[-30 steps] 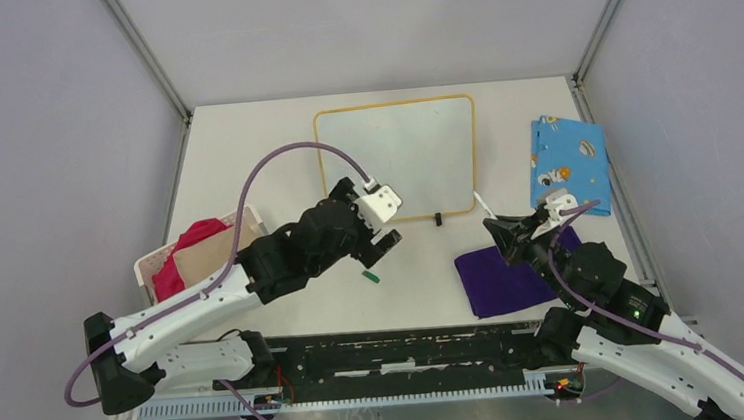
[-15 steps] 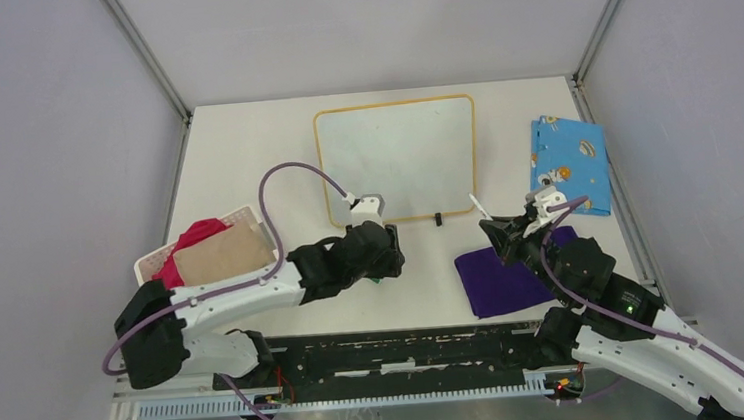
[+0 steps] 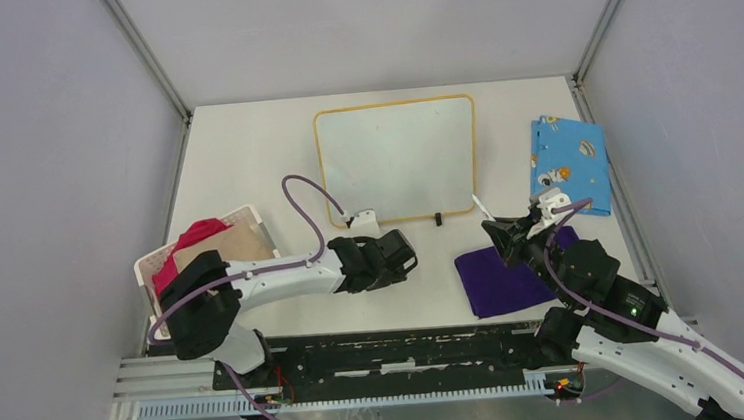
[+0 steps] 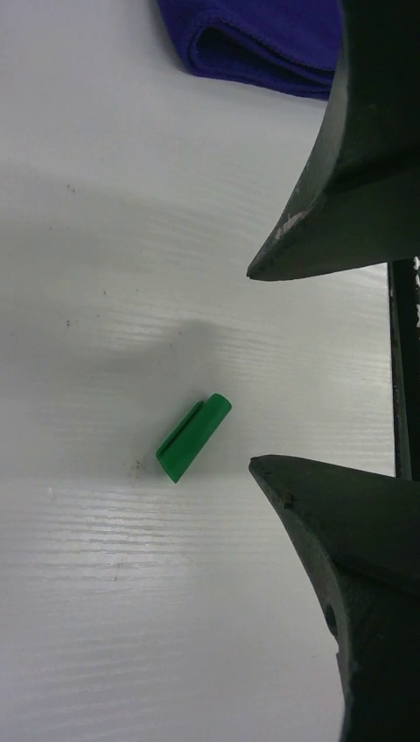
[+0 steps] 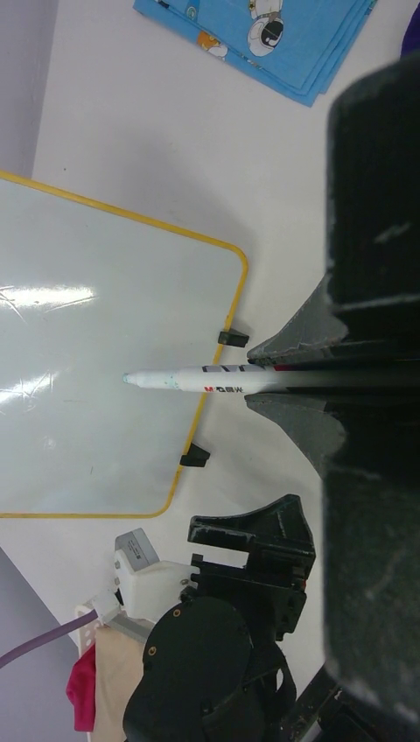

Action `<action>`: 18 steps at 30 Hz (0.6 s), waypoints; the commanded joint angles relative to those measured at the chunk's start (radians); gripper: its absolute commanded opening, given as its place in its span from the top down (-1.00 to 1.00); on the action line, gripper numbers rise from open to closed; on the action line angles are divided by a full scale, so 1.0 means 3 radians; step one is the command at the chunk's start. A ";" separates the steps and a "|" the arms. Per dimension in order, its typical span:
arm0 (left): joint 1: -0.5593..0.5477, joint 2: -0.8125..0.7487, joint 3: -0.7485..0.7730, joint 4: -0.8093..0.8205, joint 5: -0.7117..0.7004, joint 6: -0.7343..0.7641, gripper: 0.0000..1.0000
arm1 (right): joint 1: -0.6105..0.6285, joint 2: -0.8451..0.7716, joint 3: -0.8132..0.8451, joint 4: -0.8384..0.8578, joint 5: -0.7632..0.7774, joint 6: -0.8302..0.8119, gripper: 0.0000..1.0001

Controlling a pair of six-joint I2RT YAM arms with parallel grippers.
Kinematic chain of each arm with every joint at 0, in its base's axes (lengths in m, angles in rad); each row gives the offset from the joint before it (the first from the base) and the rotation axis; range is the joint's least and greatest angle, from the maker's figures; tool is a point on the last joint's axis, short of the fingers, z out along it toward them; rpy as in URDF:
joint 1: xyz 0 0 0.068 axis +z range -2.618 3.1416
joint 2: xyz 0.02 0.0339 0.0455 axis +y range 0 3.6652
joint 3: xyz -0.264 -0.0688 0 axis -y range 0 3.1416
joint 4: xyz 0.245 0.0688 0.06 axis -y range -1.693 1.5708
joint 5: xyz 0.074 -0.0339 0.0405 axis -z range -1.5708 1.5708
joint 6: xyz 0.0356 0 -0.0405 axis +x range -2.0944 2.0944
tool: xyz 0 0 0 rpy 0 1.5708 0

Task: Write a sentence on the whiteboard
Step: Place the pen cap at the center of the board.

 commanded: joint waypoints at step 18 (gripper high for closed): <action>0.0349 0.0353 0.0250 -0.0284 0.0033 -0.0582 -0.22 | -0.0005 -0.0073 0.0185 -0.0012 0.0148 0.0010 1.00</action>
